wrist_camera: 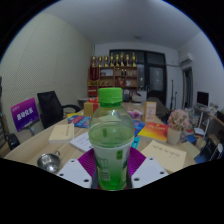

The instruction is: Pour water

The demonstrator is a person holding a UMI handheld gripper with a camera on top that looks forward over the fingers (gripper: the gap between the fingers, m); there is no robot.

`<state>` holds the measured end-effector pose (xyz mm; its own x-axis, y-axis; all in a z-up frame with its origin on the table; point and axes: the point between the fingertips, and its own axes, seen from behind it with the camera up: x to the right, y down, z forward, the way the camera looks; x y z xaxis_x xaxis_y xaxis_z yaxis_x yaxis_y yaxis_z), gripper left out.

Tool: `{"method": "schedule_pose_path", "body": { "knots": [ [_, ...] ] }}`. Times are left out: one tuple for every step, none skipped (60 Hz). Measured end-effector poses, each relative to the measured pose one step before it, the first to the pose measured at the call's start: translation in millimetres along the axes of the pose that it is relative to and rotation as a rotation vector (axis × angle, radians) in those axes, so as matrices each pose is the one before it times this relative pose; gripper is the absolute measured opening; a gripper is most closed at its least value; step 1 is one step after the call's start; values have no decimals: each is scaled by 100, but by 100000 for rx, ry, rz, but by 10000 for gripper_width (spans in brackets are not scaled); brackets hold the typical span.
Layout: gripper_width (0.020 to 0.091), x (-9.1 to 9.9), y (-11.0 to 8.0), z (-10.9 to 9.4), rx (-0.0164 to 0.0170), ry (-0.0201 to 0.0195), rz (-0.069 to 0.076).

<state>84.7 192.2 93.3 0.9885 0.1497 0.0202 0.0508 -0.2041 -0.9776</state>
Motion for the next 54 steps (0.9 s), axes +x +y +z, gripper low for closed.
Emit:
{"method": "schedule_pose_path", "body": {
  "knots": [
    [389,-175,379,399,-866,-697,409],
    [390,-116,430,275,-974,-454,61],
    [393,-61,506,319,-1220,-125,-143],
    [400,1216,2292,-1332,-51,6,-100],
    [406,34,-1113,44,4673,368,1173],
    [410,71,53,132,-11,568,1228],
    [408,-711,-243,720,635,499,1384],
    [403,-213,-549,-174,-68,-185,821],
    [400,7,-20,-94,-685,-132,219],
    [400,-44,-110,-17,-134,-390,-41],
    [401,-29,71,-5,-751,-355,-205],
    [412,-54,-53,28,-175,-345,-174],
    [426,-12,-10,-10,-226,-82,-96],
    [448,-22,5,-33,-201,-96,-56],
    [465,-4,127,-159,208,54,33],
    [489,63,-51,113,-840,59,-72],
    [507,-5,84,-10,-891,48,-186],
    [541,-80,133,-109,-954,-3,-289],
    [548,5,149,-111,-1464,-1,-410],
    [573,22,200,-144,-1909,69,-289],
    [612,91,274,-163,-2344,309,-225],
    [627,45,352,-208,-2366,31,-387],
    [685,-97,420,-315,-2061,-644,-342],
    [743,-151,265,-265,-1747,-833,-319],
    [789,-199,287,-330,-1573,-947,-269],
    [834,-198,402,-317,-1283,-981,-220],
    [846,-101,59,-484,-1352,-945,-117],
    [854,-114,232,-510,-1183,-708,102],
    [856,-141,249,-524,-1207,-997,177],
    [853,-130,204,-573,-871,-736,296],
    [852,-146,164,-608,-758,-609,483],
    [852,-90,189,-680,-803,-483,532],
    [849,-287,179,-618,-729,-259,687],
    [845,95,360,-810,-665,-481,414],
    [849,-1,201,-864,-638,-242,466],
    [848,16,148,-873,-465,-65,508],
    [847,4,98,-935,-400,-11,520],
    [846,10,92,-1003,-432,-6,530],
    [844,42,88,-1017,-455,132,640],
    [842,-91,-79,-1111,-432,390,830],
    [841,28,31,-1134,-213,250,899],
    [835,38,-59,-934,-25,39,1023],
    [835,-11,14,-1385,-17,-132,1026],
    [836,-123,-24,-1235,153,-299,1081],
    [835,-136,-29,-1258,222,-488,983],
    [834,-160,-65,-1303,197,-704,840],
    [834,-249,-29,-1181,140,-760,566],
    [829,-207,-40,-1362,58,-808,382],
    [832,-341,-98,-1219,93,-423,390],
    [832,6,61,-1642,10,-307,331],
    [834,5,24,-1404,-57,74,269],
    [833,23,62,-1393,-135,239,222],
    [835,34,45,-1405,-68,283,198],
    [836,75,22,-1384,144,317,138]
  ]
}}
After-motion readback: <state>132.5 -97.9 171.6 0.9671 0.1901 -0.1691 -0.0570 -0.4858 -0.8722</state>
